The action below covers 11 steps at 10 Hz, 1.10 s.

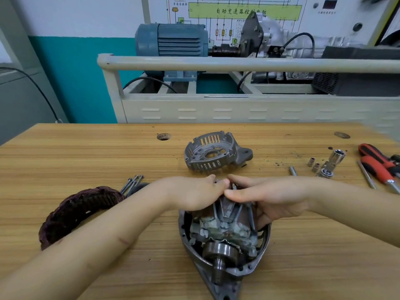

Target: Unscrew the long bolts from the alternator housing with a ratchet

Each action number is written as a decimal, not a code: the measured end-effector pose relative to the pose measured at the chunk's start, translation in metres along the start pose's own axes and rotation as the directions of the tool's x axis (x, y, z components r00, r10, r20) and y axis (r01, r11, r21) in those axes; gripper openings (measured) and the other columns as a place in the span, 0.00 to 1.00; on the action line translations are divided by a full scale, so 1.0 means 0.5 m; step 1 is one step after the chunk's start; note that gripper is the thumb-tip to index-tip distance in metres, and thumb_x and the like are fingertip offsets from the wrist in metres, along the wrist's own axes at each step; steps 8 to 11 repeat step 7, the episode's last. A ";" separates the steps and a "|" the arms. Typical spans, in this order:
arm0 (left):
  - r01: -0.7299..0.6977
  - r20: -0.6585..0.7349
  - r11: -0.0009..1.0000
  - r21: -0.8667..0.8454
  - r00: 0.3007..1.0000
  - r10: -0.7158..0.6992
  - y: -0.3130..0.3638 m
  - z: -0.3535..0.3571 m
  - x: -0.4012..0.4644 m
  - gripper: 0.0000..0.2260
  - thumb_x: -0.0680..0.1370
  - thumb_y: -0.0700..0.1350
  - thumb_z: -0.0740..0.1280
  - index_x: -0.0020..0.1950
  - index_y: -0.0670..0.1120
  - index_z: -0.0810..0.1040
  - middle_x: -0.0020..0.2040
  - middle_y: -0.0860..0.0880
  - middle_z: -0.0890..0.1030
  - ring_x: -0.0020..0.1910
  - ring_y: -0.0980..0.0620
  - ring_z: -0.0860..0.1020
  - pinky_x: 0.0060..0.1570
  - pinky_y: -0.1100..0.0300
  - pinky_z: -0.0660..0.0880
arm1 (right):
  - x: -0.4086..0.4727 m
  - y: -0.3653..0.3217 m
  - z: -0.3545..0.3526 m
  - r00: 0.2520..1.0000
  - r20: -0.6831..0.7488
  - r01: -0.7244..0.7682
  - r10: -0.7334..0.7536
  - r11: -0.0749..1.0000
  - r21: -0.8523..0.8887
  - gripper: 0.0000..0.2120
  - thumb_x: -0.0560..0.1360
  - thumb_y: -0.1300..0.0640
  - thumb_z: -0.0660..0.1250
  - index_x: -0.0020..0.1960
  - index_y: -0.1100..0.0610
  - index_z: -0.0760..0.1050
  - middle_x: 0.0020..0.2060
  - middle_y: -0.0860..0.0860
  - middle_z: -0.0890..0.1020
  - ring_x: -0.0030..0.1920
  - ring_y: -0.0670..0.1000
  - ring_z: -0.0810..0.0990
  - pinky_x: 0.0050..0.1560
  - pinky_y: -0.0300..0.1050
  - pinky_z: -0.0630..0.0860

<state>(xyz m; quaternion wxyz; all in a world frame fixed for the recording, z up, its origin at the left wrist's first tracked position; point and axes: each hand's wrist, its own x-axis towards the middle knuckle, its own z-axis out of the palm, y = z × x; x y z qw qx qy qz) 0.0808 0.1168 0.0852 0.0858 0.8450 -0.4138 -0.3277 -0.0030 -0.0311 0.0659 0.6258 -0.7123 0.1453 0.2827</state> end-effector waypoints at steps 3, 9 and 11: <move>-0.058 -0.087 0.998 -0.006 0.995 0.058 0.020 -0.040 -0.015 0.24 0.81 0.56 0.47 0.75 0.48 0.54 0.72 0.50 0.64 0.63 0.53 0.71 0.60 0.62 0.64 | 0.006 -0.003 -0.022 0.998 -0.065 -0.022 0.021 1.000 -0.005 0.51 0.60 0.44 0.71 0.74 0.41 0.44 0.54 0.50 0.78 0.50 0.52 0.81 0.54 0.58 0.76; -0.346 -0.351 0.938 -0.019 0.881 0.318 -0.046 0.025 -0.062 0.34 0.65 0.71 0.58 0.69 0.69 0.51 0.68 0.73 0.55 0.63 0.77 0.56 0.60 0.81 0.52 | -0.209 -0.070 -0.030 0.371 -0.332 0.502 -0.867 0.488 -0.714 0.17 0.69 0.34 0.61 0.54 0.37 0.75 0.48 0.45 0.82 0.46 0.41 0.81 0.42 0.32 0.76; -0.346 -0.351 0.938 -0.019 0.881 0.318 -0.046 0.025 -0.062 0.34 0.65 0.71 0.58 0.69 0.69 0.51 0.68 0.73 0.55 0.63 0.77 0.56 0.60 0.81 0.52 | -0.209 -0.070 -0.030 0.371 -0.332 0.502 -0.867 0.488 -0.714 0.17 0.69 0.34 0.61 0.54 0.37 0.75 0.48 0.45 0.82 0.46 0.41 0.81 0.42 0.32 0.76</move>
